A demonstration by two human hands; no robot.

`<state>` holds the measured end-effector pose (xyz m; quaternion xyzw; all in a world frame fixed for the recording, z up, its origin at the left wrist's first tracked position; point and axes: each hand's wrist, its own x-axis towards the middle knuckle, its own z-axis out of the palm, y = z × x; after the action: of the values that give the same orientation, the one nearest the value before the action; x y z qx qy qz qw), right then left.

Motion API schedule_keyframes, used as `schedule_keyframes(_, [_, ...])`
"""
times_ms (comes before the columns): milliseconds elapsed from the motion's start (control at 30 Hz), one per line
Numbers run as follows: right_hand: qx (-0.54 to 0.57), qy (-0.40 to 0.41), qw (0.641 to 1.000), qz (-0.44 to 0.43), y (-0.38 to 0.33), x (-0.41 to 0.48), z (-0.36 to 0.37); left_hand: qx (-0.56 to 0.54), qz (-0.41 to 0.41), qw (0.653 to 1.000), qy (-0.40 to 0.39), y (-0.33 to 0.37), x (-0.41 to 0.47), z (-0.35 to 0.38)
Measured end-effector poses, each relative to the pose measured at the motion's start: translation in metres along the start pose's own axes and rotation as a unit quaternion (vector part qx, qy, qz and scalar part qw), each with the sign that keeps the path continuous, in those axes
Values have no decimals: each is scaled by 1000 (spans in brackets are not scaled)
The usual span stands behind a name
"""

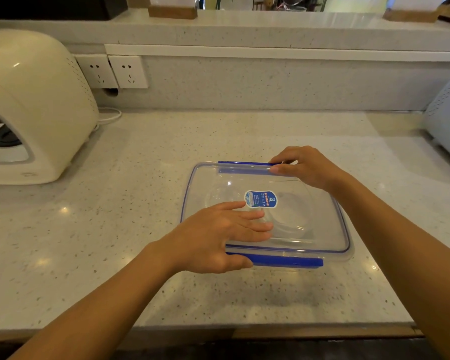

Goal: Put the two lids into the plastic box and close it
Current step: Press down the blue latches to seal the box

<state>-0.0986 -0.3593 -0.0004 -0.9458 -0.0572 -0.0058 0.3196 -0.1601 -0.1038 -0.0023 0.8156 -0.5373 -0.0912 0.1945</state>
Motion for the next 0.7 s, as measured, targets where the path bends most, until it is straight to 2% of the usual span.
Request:
schedule_keyframes(500, [23,0,999,25,-11,-5,-3,-52,-30,998,4,2,1,0])
schedule_keyframes(600, [7,8,999,40,-16,-6,-1,-49,-33,998,21,3,-1,1])
schedule_keyframes(700, [-55,27,996,59,-24,-11,4,4,-20,999,45,8,-5,4])
